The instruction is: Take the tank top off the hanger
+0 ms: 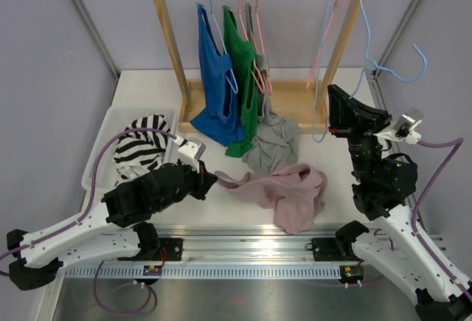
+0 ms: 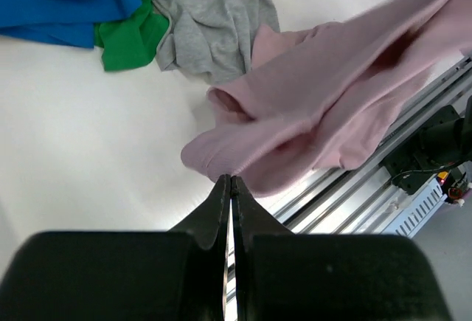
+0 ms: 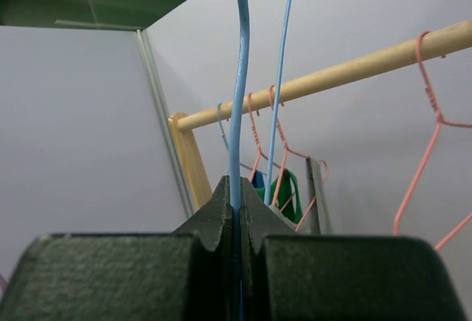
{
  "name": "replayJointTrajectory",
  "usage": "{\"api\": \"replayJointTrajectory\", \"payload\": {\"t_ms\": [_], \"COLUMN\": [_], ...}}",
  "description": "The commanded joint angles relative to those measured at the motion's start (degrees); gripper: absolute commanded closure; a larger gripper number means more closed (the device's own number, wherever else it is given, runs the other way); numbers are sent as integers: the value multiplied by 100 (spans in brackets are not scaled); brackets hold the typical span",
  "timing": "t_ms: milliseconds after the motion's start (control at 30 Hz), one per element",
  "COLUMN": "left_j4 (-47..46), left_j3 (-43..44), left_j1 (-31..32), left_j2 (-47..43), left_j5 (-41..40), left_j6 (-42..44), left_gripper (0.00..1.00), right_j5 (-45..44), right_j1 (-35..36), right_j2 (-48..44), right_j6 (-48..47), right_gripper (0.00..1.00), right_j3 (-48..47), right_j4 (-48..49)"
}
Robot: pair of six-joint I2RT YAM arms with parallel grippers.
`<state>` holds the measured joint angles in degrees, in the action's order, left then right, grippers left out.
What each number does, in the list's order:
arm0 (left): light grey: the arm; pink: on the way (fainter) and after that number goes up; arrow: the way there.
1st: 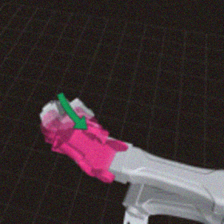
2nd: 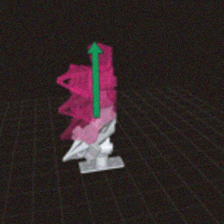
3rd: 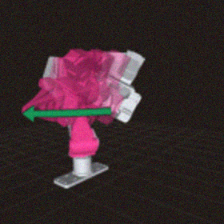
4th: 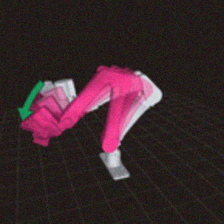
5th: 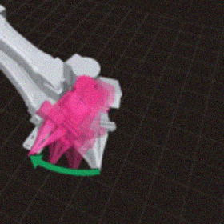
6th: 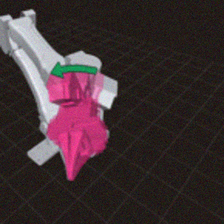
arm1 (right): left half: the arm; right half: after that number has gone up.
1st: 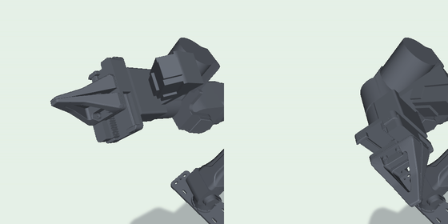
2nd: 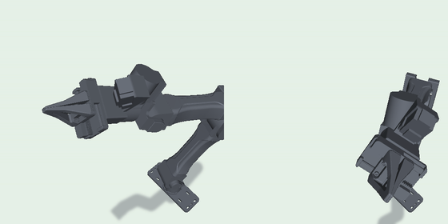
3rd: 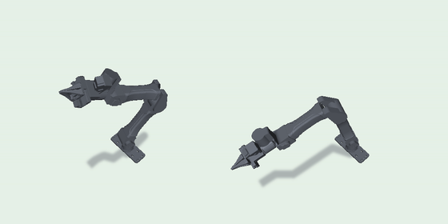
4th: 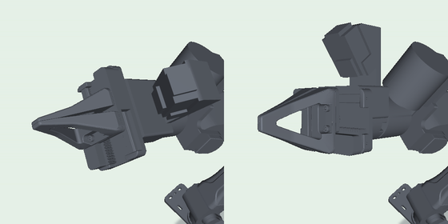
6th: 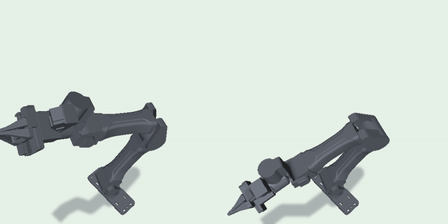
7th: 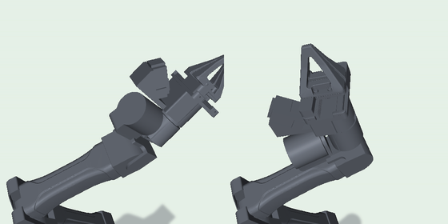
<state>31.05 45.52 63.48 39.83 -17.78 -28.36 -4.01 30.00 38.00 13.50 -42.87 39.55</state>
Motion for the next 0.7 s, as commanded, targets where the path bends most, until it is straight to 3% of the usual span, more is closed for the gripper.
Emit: {"api": "replayJointTrajectory", "payload": {"t_ms": [0, 100, 133, 200, 233, 367, 467, 567, 600, 667], "left_j4": [-221, -162, 5, 565, 726, 1113, 1412, 1509, 1518, 1527], "left_j3": [-191, -254, -184, 9, 184, 458, 686, 818, 827, 845], "left_j1": [6, 6, 6, 6, 6, 6, 6, 6, 6, 6], "left_j2": [-142, -266, -222, -11, 41, 86, 147, 174, 156, 121], "left_j5": [132, -83, -242, -558, -838, -1201, -1377, -1377, -1334, -1316], "left_j6": [-188, -415, -468, -609, -635, -583, -548, -504, -495, -460], "left_gripper": [100, 100, 100, 100, 100, 99, 87, 57, 35, 23], "right_j5": [-539, -425, -434, -512, -670, -636, -794, -952, -961, -1119], "right_j1": [6, -3, -3, -3, -3, 6, -3, 6, -3, -3], "right_j2": [-38, 6, 6, 93, 207, 410, 585, 779, 866, 1322], "right_j6": [-374, -550, -385, -112, 177, 504, 838, 1137, 1155, 1085], "right_gripper": [100, 100, 100, 100, 100, 100, 100, 100, 100, 100], "right_j3": [59, -377, -1006, -1660, -2202, -2778, -2928, -3042, -3182, -3498], "right_j4": [1142, -117, -1672, -3095, -4338, -5825, -6345, -6644, -6697, -6855]}}
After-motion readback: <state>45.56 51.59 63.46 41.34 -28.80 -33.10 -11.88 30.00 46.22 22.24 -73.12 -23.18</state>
